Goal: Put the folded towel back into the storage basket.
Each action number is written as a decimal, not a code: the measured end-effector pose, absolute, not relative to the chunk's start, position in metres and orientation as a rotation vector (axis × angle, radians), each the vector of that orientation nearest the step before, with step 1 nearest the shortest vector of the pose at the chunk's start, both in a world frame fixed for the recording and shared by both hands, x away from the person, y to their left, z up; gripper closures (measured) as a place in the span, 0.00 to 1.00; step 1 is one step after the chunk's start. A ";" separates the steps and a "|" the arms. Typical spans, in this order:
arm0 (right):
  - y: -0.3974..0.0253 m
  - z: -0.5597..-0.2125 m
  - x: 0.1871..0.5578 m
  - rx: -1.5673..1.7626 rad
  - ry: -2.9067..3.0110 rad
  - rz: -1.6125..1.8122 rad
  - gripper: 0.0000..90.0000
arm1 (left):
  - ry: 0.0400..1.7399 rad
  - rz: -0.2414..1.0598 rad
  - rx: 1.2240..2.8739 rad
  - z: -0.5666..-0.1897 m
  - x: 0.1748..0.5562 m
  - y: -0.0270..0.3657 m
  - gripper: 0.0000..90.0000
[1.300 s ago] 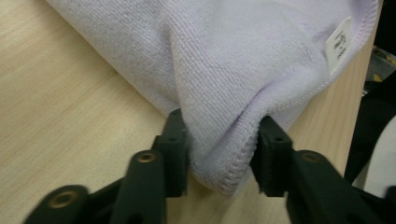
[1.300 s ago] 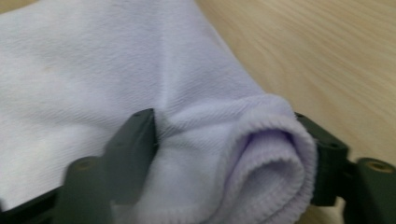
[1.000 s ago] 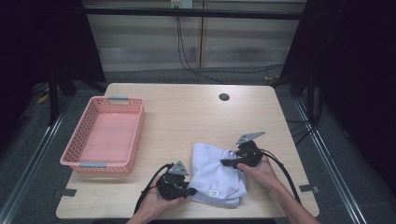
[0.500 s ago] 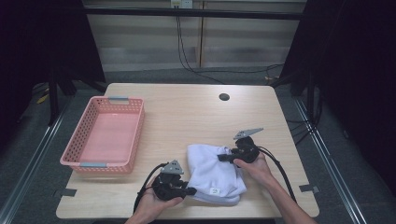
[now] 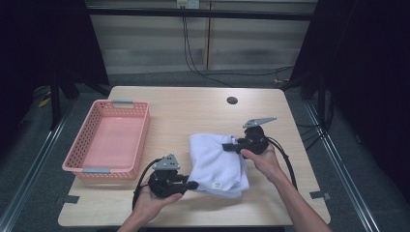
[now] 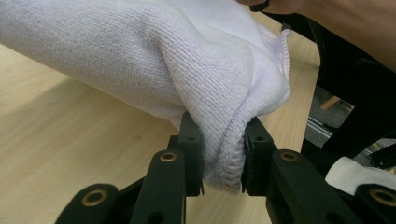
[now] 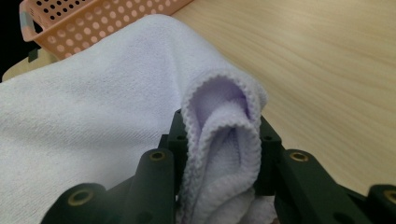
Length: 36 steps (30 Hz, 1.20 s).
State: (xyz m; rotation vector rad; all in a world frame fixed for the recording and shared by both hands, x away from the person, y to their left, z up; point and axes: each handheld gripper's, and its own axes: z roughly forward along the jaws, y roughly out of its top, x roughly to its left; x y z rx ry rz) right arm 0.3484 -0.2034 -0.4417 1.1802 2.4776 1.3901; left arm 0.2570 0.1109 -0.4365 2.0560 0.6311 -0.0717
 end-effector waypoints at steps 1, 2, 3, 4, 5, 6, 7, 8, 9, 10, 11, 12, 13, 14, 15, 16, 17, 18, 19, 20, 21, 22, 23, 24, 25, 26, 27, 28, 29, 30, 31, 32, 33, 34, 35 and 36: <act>-0.196 -0.436 0.355 1.166 2.489 1.393 0.75 | 0.628 -0.060 2.040 -0.432 0.259 0.116 0.82; -0.196 -0.436 0.355 1.166 2.489 1.393 0.75 | 0.628 -0.060 2.040 -0.432 0.259 0.116 0.82; -0.191 -0.432 0.359 1.155 2.486 1.408 0.75 | 0.637 -0.054 2.032 -0.430 0.260 0.120 0.82; -0.189 -0.431 0.360 1.155 2.484 1.414 0.75 | 0.643 -0.052 2.028 -0.430 0.260 0.123 0.82; -0.186 -0.430 0.362 1.150 2.482 1.417 0.75 | 0.647 -0.045 2.025 -0.429 0.260 0.126 0.82; -0.182 -0.429 0.365 1.140 2.487 1.421 0.75 | 0.649 -0.038 2.022 -0.428 0.260 0.129 0.82; -0.179 -0.428 0.366 1.139 2.486 1.428 0.75 | 0.659 -0.037 2.005 -0.427 0.261 0.133 0.82; -0.175 -0.426 0.368 1.137 2.481 1.427 0.75 | 0.665 -0.029 2.001 -0.427 0.261 0.136 0.82; -0.172 -0.425 0.369 1.120 2.476 1.427 0.75 | 0.678 -0.011 1.997 -0.426 0.262 0.139 0.82; -0.168 -0.424 0.370 1.110 2.465 1.429 0.75 | 0.698 -0.010 1.979 -0.425 0.262 0.141 0.82; -0.168 -0.424 0.370 1.110 2.465 1.429 0.75 | 0.698 -0.010 1.979 -0.425 0.262 0.141 0.82; -0.165 -0.423 0.372 1.106 2.462 1.431 0.75 | 0.697 -0.010 1.973 -0.424 0.264 0.144 0.82; -0.159 -0.421 0.377 1.115 2.467 1.440 0.76 | 0.705 0.007 1.965 -0.421 0.264 0.148 0.82; -0.157 -0.421 0.379 1.114 2.469 1.446 0.76 | 0.708 0.007 1.961 -0.420 0.265 0.150 0.82; -0.155 -0.420 0.381 1.107 2.470 1.452 0.76 | 0.712 0.011 1.953 -0.419 0.265 0.152 0.82; -0.152 -0.419 0.383 1.102 2.476 1.450 0.76 | 0.715 0.017 1.949 -0.418 0.266 0.155 0.82; -0.150 -0.418 0.385 1.102 2.478 1.454 0.76 | 0.721 0.018 1.942 -0.417 0.268 0.159 0.82; -0.146 -0.418 0.388 1.099 2.482 1.459 0.76 | 0.724 0.015 1.934 -0.416 0.268 0.161 0.82; -0.143 -0.417 0.389 1.096 2.487 1.457 0.76 | 0.736 0.010 1.913 -0.414 0.269 0.164 0.82; -0.140 -0.416 0.391 1.087 2.487 1.461 0.76 | 0.736 0.010 1.913 -0.414 0.269 0.164 0.82; -0.136 -0.415 0.394 1.084 2.491 1.469 0.76 | 0.734 0.010 1.902 -0.411 0.271 0.168 0.82; -0.136 -0.415 0.394 1.084 2.491 1.469 0.76 | 0.735 0.025 1.902 -0.409 0.271 0.170 0.82; -0.130 -0.410 0.398 1.070 2.487 1.474 0.76 | 0.732 0.024 1.891 -0.406 0.273 0.174 0.82; -0.129 -0.408 0.399 1.063 2.490 1.477 0.76 | 0.732 0.024 1.891 -0.406 0.273 0.174 0.82; -0.129 -0.408 0.399 1.063 2.490 1.477 0.76 | 0.735 0.034 1.883 -0.405 0.273 0.177 0.82; -0.123 -0.402 0.403 1.055 2.485 1.485 0.76 | 0.738 0.044 1.882 -0.404 0.274 0.180 0.82; -0.121 -0.400 0.405 1.052 2.484 1.494 0.76 | 0.749 0.049 1.865 -0.403 0.276 0.186 0.82; -0.121 -0.400 0.405 1.052 2.484 1.494 0.76 | 0.749 0.049 1.865 -0.403 0.276 0.186 0.82; -0.116 -0.398 0.408 1.048 2.485 1.500 0.76 | 0.762 0.047 1.855 -0.401 0.277 0.192 0.82; -0.113 -0.397 0.409 1.042 2.486 1.499 0.76 | 0.762 0.047 1.855 -0.401 0.277 0.192 0.82; -0.113 -0.397 0.409 1.042 2.486 1.499 0.76 | 0.762 0.054 1.856 -0.400 0.277 0.195 0.82; -0.110 -0.397 0.409 1.039 2.482 1.514 0.76 | 0.767 0.051 1.848 -0.399 0.277 0.197 0.82; -0.104 -0.400 0.410 1.031 2.493 1.518 0.76 | 0.769 0.048 1.847 -0.399 0.277 0.199 0.82; -0.102 -0.401 0.410 1.035 2.495 1.521 0.76 | 0.782 0.062 1.852 -0.398 0.277 0.202 0.82; -0.101 -0.402 0.411 1.031 2.496 1.524 0.76 | 0.785 0.066 1.852 -0.397 0.277 0.204 0.82; -0.099 -0.402 0.412 1.033 2.497 1.532 0.76 | 0.789 0.066 1.843 -0.397 0.277 0.206 0.82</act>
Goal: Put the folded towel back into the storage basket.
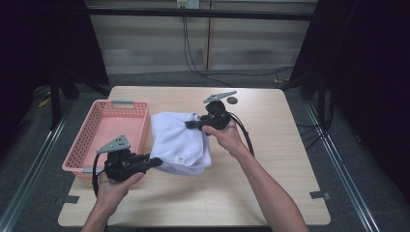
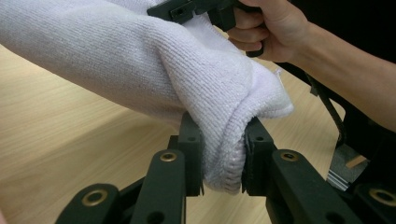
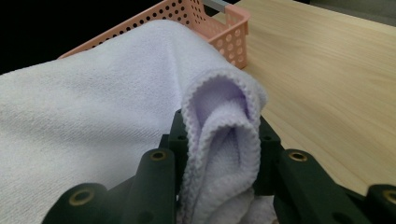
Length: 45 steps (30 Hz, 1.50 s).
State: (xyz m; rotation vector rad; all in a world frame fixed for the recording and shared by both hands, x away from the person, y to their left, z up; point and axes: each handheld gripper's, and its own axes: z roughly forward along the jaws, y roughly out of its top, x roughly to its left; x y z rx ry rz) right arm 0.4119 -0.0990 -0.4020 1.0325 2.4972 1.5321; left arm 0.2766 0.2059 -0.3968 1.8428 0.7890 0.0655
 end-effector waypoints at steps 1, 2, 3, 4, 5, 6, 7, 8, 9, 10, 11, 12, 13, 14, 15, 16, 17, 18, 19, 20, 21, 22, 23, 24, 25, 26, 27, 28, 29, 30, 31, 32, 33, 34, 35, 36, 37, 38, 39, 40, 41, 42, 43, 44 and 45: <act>-0.097 -0.401 0.413 1.028 2.501 1.530 0.76 | 0.790 0.072 1.843 -0.396 0.276 0.207 0.82; -0.095 -0.400 0.413 1.025 2.502 1.527 0.76 | 0.787 0.078 1.848 -0.394 0.276 0.209 0.82; -0.092 -0.398 0.414 1.017 2.505 1.524 0.76 | 0.788 0.079 1.842 -0.393 0.276 0.210 0.82; -0.090 -0.395 0.415 1.007 2.508 1.518 0.76 | 0.790 0.084 1.839 -0.391 0.276 0.213 0.82; -0.090 -0.395 0.415 1.007 2.508 1.518 0.76 | 0.790 0.084 1.839 -0.391 0.276 0.213 0.82; -0.088 -0.391 0.416 0.997 2.510 1.517 0.76 | 0.793 0.100 1.833 -0.388 0.276 0.216 0.82; -0.085 -0.387 0.418 0.991 2.506 1.523 0.76 | 0.801 0.101 1.812 -0.385 0.277 0.221 0.82; -0.079 -0.379 0.421 0.977 2.504 1.535 0.76 | 0.806 0.113 1.794 -0.380 0.278 0.227 0.82; -0.076 -0.376 0.422 0.970 2.503 1.539 0.76 | 0.809 0.120 1.791 -0.378 0.278 0.229 0.82; -0.073 -0.374 0.424 0.963 2.503 1.543 0.76 | 0.811 0.126 1.786 -0.376 0.279 0.232 0.82; -0.069 -0.371 0.426 0.958 2.506 1.543 0.76 | 0.813 0.132 1.788 -0.374 0.279 0.235 0.82; -0.069 -0.371 0.426 0.958 2.506 1.543 0.76 | 0.813 0.132 1.788 -0.374 0.279 0.235 0.82; -0.065 -0.368 0.428 0.957 2.508 1.542 0.76 | 0.816 0.143 1.783 -0.371 0.279 0.239 0.82; -0.060 -0.365 0.430 0.949 2.511 1.542 0.76 | 0.820 0.149 1.773 -0.368 0.280 0.242 0.82; -0.056 -0.361 0.432 0.941 2.513 1.544 0.76 | 0.819 0.154 1.766 -0.367 0.280 0.245 0.82; -0.052 -0.359 0.433 0.939 2.514 1.546 0.76 | 0.822 0.153 1.759 -0.365 0.281 0.249 0.82; -0.048 -0.356 0.435 0.934 2.516 1.548 0.76 | 0.827 0.156 1.758 -0.363 0.281 0.252 0.82; -0.042 -0.353 0.438 0.925 2.522 1.544 0.76 | 0.832 0.164 1.756 -0.363 0.281 0.255 0.82; -0.038 -0.351 0.439 0.919 2.525 1.548 0.76 | 0.841 0.166 1.743 -0.362 0.282 0.263 0.82; -0.038 -0.351 0.439 0.919 2.525 1.548 0.76 | 0.841 0.166 1.743 -0.362 0.282 0.263 0.82; -0.031 -0.349 0.442 0.916 2.532 1.563 0.76 | 0.854 0.168 1.734 -0.362 0.282 0.271 0.82; -0.029 -0.349 0.443 0.912 2.538 1.558 0.76 | 0.859 0.171 1.739 -0.363 0.282 0.274 0.82; -0.025 -0.349 0.444 0.911 2.545 1.556 0.76 | 0.865 0.178 1.742 -0.363 0.282 0.277 0.82; -0.025 -0.349 0.444 0.911 2.545 1.556 0.76 | 0.865 0.178 1.742 -0.363 0.282 0.277 0.83; -0.015 -0.347 0.447 0.898 2.559 1.546 0.76 | 0.878 0.187 1.737 -0.363 0.282 0.285 0.82; -0.015 -0.347 0.447 0.898 2.559 1.546 0.76 | 0.878 0.187 1.737 -0.363 0.282 0.285 0.83; -0.007 -0.345 0.451 0.892 2.569 1.559 0.76 | 0.886 0.189 1.720 -0.361 0.281 0.294 0.83; -0.004 -0.345 0.452 0.888 2.572 1.564 0.76 | 0.897 0.196 1.714 -0.360 0.282 0.299 0.83; 0.003 -0.343 0.454 0.881 2.576 1.562 0.76 | 0.898 0.205 1.721 -0.360 0.282 0.302 0.83; 0.007 -0.342 0.455 0.876 2.579 1.560 0.76 | 0.903 0.214 1.718 -0.358 0.282 0.306 0.83; 0.012 -0.341 0.456 0.874 2.585 1.553 0.76 | 0.903 0.219 1.708 -0.356 0.283 0.312 0.83; 0.018 -0.340 0.458 0.871 2.590 1.555 0.76 | 0.907 0.223 1.700 -0.355 0.283 0.316 0.83; 0.023 -0.339 0.460 0.866 2.599 1.549 0.76 | 0.914 0.232 1.706 -0.354 0.283 0.318 0.83; 0.027 -0.338 0.461 0.863 2.601 1.543 0.76 | 0.919 0.240 1.713 -0.353 0.284 0.322 0.83; 0.033 -0.337 0.463 0.860 2.610 1.535 0.76 | 0.926 0.243 1.700 -0.352 0.284 0.326 0.83; 0.033 -0.337 0.463 0.860 2.610 1.535 0.76 | 0.926 0.243 1.700 -0.352 0.284 0.326 0.83; 0.043 -0.334 0.467 0.862 2.617 1.546 0.76 | 0.933 0.245 1.684 -0.350 0.283 0.336 0.83; 0.047 -0.333 0.468 0.861 2.618 1.550 0.76 | 0.943 0.254 1.681 -0.349 0.283 0.339 0.83; 0.053 -0.332 0.469 0.853 2.622 1.550 0.76 | 0.952 0.260 1.682 -0.348 0.282 0.344 0.83; 0.059 -0.332 0.470 0.858 2.629 1.546 0.76 | 0.962 0.262 1.682 -0.348 0.282 0.349 0.83; 0.065 -0.332 0.471 0.861 2.634 1.542 0.76 | 0.975 0.266 1.679 -0.349 0.282 0.354 0.83; 0.071 -0.333 0.472 0.862 2.644 1.531 0.76 | 0.992 0.266 1.673 -0.351 0.283 0.361 0.83; 0.078 -0.335 0.473 0.867 2.652 1.516 0.76 | 1.006 0.263 1.666 -0.352 0.284 0.365 0.83; 0.082 -0.336 0.473 0.879 2.653 1.518 0.76 | 1.021 0.259 1.668 -0.356 0.284 0.370 0.83; 0.087 -0.339 0.474 0.881 2.658 1.507 0.76 | 1.040 0.260 1.667 -0.359 0.284 0.374 0.83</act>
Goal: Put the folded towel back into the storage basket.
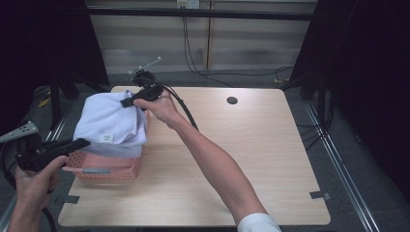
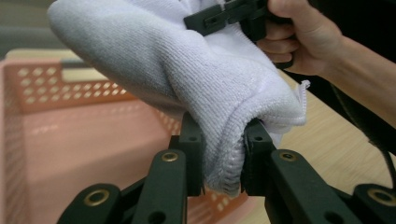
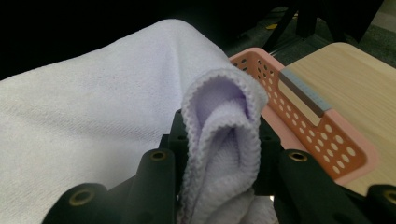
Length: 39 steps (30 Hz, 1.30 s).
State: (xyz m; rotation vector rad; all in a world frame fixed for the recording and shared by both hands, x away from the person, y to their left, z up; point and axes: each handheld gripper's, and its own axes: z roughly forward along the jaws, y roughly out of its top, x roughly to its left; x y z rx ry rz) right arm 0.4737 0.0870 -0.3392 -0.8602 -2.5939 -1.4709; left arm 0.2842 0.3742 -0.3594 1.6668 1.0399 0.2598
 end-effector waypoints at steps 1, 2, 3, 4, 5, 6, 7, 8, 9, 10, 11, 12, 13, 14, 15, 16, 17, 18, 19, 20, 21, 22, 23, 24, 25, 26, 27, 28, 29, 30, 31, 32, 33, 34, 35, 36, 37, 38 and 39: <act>0.092 -0.343 0.474 -0.872 -2.597 -1.463 0.76 | 1.060 0.266 1.668 -0.363 0.285 0.379 0.83; 0.096 -0.347 0.475 -0.876 -2.595 -1.458 0.76 | 1.085 0.258 1.654 -0.368 0.286 0.385 0.83; 0.096 -0.347 0.475 -0.876 -2.595 -1.458 0.76 | 1.085 0.258 1.654 -0.368 0.286 0.385 0.83; 0.106 -0.356 0.476 -0.908 -2.598 -1.438 0.76 | 1.114 0.252 1.646 -0.376 0.289 0.392 0.83; 0.108 -0.360 0.476 -0.916 -2.599 -1.436 0.76 | 1.131 0.243 1.646 -0.381 0.291 0.396 0.83; 0.112 -0.365 0.476 -0.933 -2.605 -1.427 0.76 | 1.153 0.242 1.646 -0.386 0.293 0.398 0.83; 0.112 -0.365 0.476 -0.933 -2.605 -1.427 0.76 | 1.153 0.242 1.646 -0.386 0.293 0.398 0.83; 0.115 -0.370 0.476 -0.942 -2.610 -1.413 0.76 | 1.184 0.242 1.648 -0.390 0.296 0.403 0.83; 0.118 -0.377 0.478 -0.950 -2.610 -1.399 0.76 | 1.188 0.243 1.651 -0.392 0.298 0.405 0.83; 0.122 -0.384 0.479 -0.974 -2.602 -1.389 0.76 | 1.210 0.230 1.656 -0.399 0.301 0.408 0.83; 0.123 -0.388 0.479 -0.977 -2.610 -1.384 0.76 | 1.219 0.236 1.671 -0.402 0.301 0.408 0.83; 0.124 -0.392 0.479 -0.978 -2.621 -1.377 0.76 | 1.232 0.234 1.689 -0.406 0.302 0.407 0.83; 0.126 -0.396 0.479 -0.985 -2.623 -1.360 0.76 | 1.247 0.237 1.703 -0.412 0.302 0.407 0.83; 0.126 -0.401 0.479 -1.001 -2.628 -1.350 0.76 | 1.255 0.239 1.708 -0.415 0.303 0.407 0.83; 0.127 -0.404 0.479 -1.008 -2.622 -1.353 0.76 | 1.264 0.237 1.709 -0.419 0.304 0.407 0.83; 0.128 -0.409 0.480 -1.014 -2.618 -1.347 0.76 | 1.264 0.237 1.709 -0.419 0.304 0.407 0.83; 0.129 -0.413 0.480 -1.017 -2.632 -1.343 0.76 | 1.289 0.247 1.724 -0.425 0.307 0.406 0.83; 0.129 -0.416 0.480 -1.014 -2.641 -1.342 0.76 | 1.295 0.244 1.736 -0.427 0.309 0.406 0.83; 0.129 -0.419 0.481 -1.012 -2.647 -1.342 0.76 | 1.295 0.244 1.736 -0.427 0.309 0.406 0.83; 0.129 -0.424 0.483 -1.034 -2.624 -1.354 0.76 | 1.302 0.252 1.750 -0.429 0.313 0.407 0.82; 0.130 -0.427 0.484 -1.045 -2.614 -1.357 0.76 | 1.309 0.254 1.759 -0.430 0.315 0.408 0.82; 0.131 -0.431 0.484 -1.039 -2.625 -1.363 0.75 | 1.318 0.250 1.772 -0.430 0.316 0.407 0.81; 0.132 -0.433 0.484 -1.044 -2.628 -1.360 0.73 | 1.318 0.250 1.772 -0.430 0.316 0.407 0.80; 0.133 -0.437 0.484 -1.043 -2.645 -1.362 0.72 | 1.335 0.267 1.813 -0.431 0.317 0.404 0.76; 0.134 -0.438 0.484 -1.049 -2.651 -1.358 0.70 | 1.341 0.262 1.817 -0.431 0.317 0.402 0.72; 0.134 -0.440 0.484 -1.044 -2.665 -1.357 0.65 | 1.356 0.256 1.816 -0.430 0.315 0.400 0.64; 0.135 -0.441 0.485 -1.045 -2.696 -1.336 0.57 | 1.358 0.277 1.825 -0.429 0.313 0.398 0.57; 0.134 -0.441 0.486 -1.039 -2.712 -1.330 0.51 | 1.343 0.297 1.848 -0.428 0.311 0.395 0.54; 0.133 -0.442 0.487 -1.043 -2.712 -1.332 0.47 | 1.333 0.301 1.867 -0.426 0.310 0.393 0.52; 0.132 -0.442 0.489 -1.036 -2.713 -1.347 0.42 | 1.326 0.319 1.875 -0.423 0.308 0.390 0.49; 0.130 -0.441 0.489 -1.046 -2.706 -1.348 0.39 | 1.313 0.335 1.875 -0.420 0.307 0.388 0.45; 0.127 -0.439 0.490 -1.048 -2.723 -1.366 0.37 | 1.304 0.336 1.868 -0.418 0.306 0.388 0.44; 0.125 -0.437 0.490 -1.036 -2.725 -1.383 0.37 | 1.293 0.342 1.851 -0.414 0.305 0.386 0.43; 0.121 -0.434 0.491 -1.031 -2.713 -1.398 0.37 | 1.284 0.341 1.854 -0.413 0.305 0.386 0.42; 0.119 -0.432 0.491 -1.033 -2.713 -1.401 0.36 | 1.282 0.341 1.842 -0.411 0.305 0.384 0.41; 0.115 -0.429 0.490 -1.023 -2.702 -1.411 0.36 | 1.286 0.345 1.823 -0.410 0.304 0.381 0.41; 0.110 -0.426 0.488 -1.011 -2.694 -1.418 0.37 | 1.281 0.346 1.816 -0.409 0.303 0.379 0.41; 0.107 -0.424 0.487 -1.004 -2.693 -1.431 0.37 | 1.266 0.339 1.810 -0.409 0.302 0.375 0.41; 0.102 -0.421 0.484 -0.993 -2.695 -1.439 0.37 | 1.260 0.332 1.812 -0.409 0.302 0.370 0.42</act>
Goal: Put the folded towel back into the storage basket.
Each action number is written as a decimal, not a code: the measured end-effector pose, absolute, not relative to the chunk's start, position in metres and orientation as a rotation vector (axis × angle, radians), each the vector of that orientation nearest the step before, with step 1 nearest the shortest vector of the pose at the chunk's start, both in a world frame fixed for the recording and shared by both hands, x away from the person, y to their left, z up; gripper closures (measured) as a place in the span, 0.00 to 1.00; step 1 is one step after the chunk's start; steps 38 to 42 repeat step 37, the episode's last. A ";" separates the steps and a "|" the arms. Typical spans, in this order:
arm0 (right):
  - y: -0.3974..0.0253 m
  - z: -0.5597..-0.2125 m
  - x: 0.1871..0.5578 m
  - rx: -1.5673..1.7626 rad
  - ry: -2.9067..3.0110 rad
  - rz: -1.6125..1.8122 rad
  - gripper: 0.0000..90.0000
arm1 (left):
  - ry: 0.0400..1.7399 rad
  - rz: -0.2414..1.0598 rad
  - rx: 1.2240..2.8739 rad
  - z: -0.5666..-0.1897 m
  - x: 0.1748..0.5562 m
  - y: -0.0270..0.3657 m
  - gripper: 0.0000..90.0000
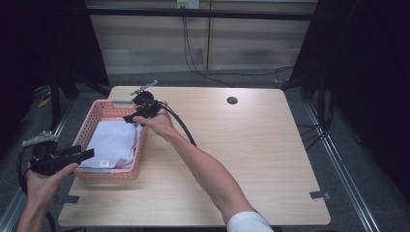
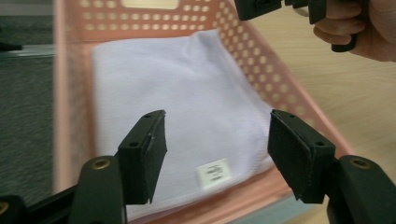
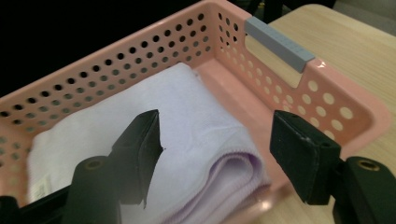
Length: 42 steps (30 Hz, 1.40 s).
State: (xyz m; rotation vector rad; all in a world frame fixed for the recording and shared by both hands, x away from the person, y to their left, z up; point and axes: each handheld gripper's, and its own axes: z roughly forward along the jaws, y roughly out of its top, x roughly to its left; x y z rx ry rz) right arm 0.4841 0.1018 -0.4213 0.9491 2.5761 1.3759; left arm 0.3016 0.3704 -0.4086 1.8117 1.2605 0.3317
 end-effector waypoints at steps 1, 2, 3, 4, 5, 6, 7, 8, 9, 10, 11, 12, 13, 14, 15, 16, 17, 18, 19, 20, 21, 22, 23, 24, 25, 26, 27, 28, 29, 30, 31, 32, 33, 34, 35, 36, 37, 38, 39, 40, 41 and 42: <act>0.096 -0.418 0.481 0.937 2.578 1.395 0.37 | 1.250 0.338 1.825 -0.408 0.300 0.365 0.42; 0.089 -0.415 0.478 0.929 2.579 1.411 0.37 | 1.250 0.338 1.825 -0.408 0.300 0.365 0.42; 0.080 -0.411 0.473 0.917 2.567 1.445 0.37 | 1.236 0.338 1.828 -0.407 0.297 0.355 0.42; 0.073 -0.409 0.470 0.908 2.564 1.453 0.37 | 1.227 0.342 1.831 -0.407 0.295 0.350 0.42; 0.073 -0.409 0.470 0.908 2.564 1.453 0.37 | 1.227 0.342 1.831 -0.407 0.295 0.350 0.42; 0.065 -0.407 0.466 0.902 2.559 1.470 0.37 | 1.206 0.328 1.835 -0.407 0.292 0.342 0.42; 0.052 -0.404 0.459 0.887 2.555 1.480 0.36 | 1.190 0.332 1.842 -0.407 0.290 0.335 0.42; 0.036 -0.403 0.452 0.892 2.545 1.508 0.35 | 1.181 0.324 1.863 -0.408 0.288 0.326 0.49; 0.029 -0.403 0.448 0.897 2.537 1.511 0.35 | 1.190 0.331 1.871 -0.409 0.287 0.320 0.46; 0.020 -0.403 0.444 0.898 2.521 1.518 0.35 | 1.202 0.335 1.859 -0.410 0.286 0.315 0.44; 0.011 -0.402 0.440 0.905 2.510 1.534 0.35 | 1.211 0.328 1.843 -0.411 0.286 0.310 0.44; 0.003 -0.402 0.435 0.909 2.501 1.548 0.35 | 1.207 0.323 1.839 -0.412 0.285 0.304 0.42; -0.005 -0.403 0.430 0.905 2.494 1.554 0.35 | 1.198 0.328 1.848 -0.413 0.284 0.297 0.40; -0.012 -0.403 0.425 0.902 2.489 1.549 0.35 | 1.184 0.325 1.864 -0.414 0.283 0.290 0.40; -0.020 -0.404 0.419 0.902 2.485 1.548 0.35 | 1.167 0.312 1.874 -0.416 0.282 0.283 0.40; -0.028 -0.405 0.414 0.899 2.486 1.542 0.35 | 1.148 0.306 1.894 -0.418 0.281 0.274 0.39; -0.038 -0.406 0.407 0.896 2.481 1.535 0.35 | 1.138 0.305 1.904 -0.419 0.280 0.268 0.37; -0.045 -0.407 0.403 0.899 2.478 1.527 0.35 | 1.127 0.292 1.905 -0.421 0.279 0.260 0.36; -0.056 -0.408 0.397 0.898 2.474 1.517 0.35 | 1.110 0.283 1.912 -0.422 0.278 0.255 0.35; -0.066 -0.409 0.393 0.909 2.459 1.520 0.35 | 1.109 0.275 1.908 -0.423 0.278 0.251 0.35; -0.073 -0.410 0.389 0.914 2.454 1.518 0.35 | 1.104 0.266 1.912 -0.424 0.278 0.245 0.35; -0.073 -0.410 0.389 0.914 2.454 1.518 0.35 | 1.104 0.266 1.912 -0.424 0.278 0.245 0.34; -0.094 -0.412 0.378 0.933 2.436 1.498 0.35 | 1.089 0.264 1.924 -0.425 0.277 0.234 0.34; -0.101 -0.413 0.373 0.936 2.433 1.494 0.35 | 1.078 0.264 1.919 -0.426 0.275 0.228 0.34; -0.111 -0.415 0.366 0.945 2.426 1.487 0.35 | 1.067 0.262 1.922 -0.428 0.272 0.220 0.35; -0.123 -0.418 0.357 0.957 2.422 1.488 0.35 | 1.067 0.262 1.922 -0.428 0.272 0.220 0.34; -0.134 -0.421 0.350 0.964 2.417 1.477 0.35 | 1.038 0.257 1.960 -0.432 0.271 0.210 0.33; -0.134 -0.421 0.350 0.964 2.417 1.477 0.35 | 1.038 0.257 1.960 -0.432 0.271 0.210 0.33; -0.153 -0.428 0.336 0.994 2.408 1.441 0.35 | 1.029 0.235 1.976 -0.437 0.269 0.198 0.33; -0.161 -0.431 0.328 1.006 2.405 1.417 0.35 | 1.014 0.229 1.982 -0.440 0.268 0.194 0.33; -0.169 -0.434 0.321 1.016 2.397 1.401 0.34 | 1.014 0.231 1.983 -0.442 0.266 0.190 0.33; -0.175 -0.437 0.316 1.026 2.397 1.383 0.34 | 1.017 0.237 1.976 -0.444 0.264 0.187 0.33; -0.184 -0.440 0.309 1.039 2.388 1.379 0.34 | 1.010 0.216 1.971 -0.447 0.262 0.185 0.33; -0.192 -0.443 0.302 1.067 2.374 1.387 0.33 | 1.013 0.188 1.976 -0.450 0.261 0.182 0.32; -0.199 -0.446 0.297 1.085 2.366 1.385 0.33 | 1.010 0.185 1.993 -0.453 0.259 0.180 0.32; -0.205 -0.449 0.292 1.093 2.365 1.367 0.33 | 1.007 0.189 2.009 -0.456 0.257 0.178 0.32; -0.213 -0.450 0.287 1.109 2.360 1.353 0.33 | 1.007 0.189 2.009 -0.456 0.257 0.178 0.31; -0.213 -0.450 0.287 1.109 2.360 1.353 0.33 | 1.007 0.189 2.009 -0.456 0.257 0.178 0.31; -0.213 -0.450 0.287 1.109 2.360 1.353 0.33 | 1.007 0.189 2.009 -0.456 0.257 0.178 0.31; -0.213 -0.450 0.287 1.109 2.360 1.353 0.33 | 1.007 0.189 2.009 -0.456 0.257 0.178 0.31; -0.213 -0.450 0.287 1.109 2.360 1.353 0.33 | 1.007 0.189 2.009 -0.456 0.257 0.178 0.31; -0.213 -0.450 0.287 1.109 2.360 1.353 0.33 | 1.007 0.189 2.009 -0.456 0.257 0.178 0.31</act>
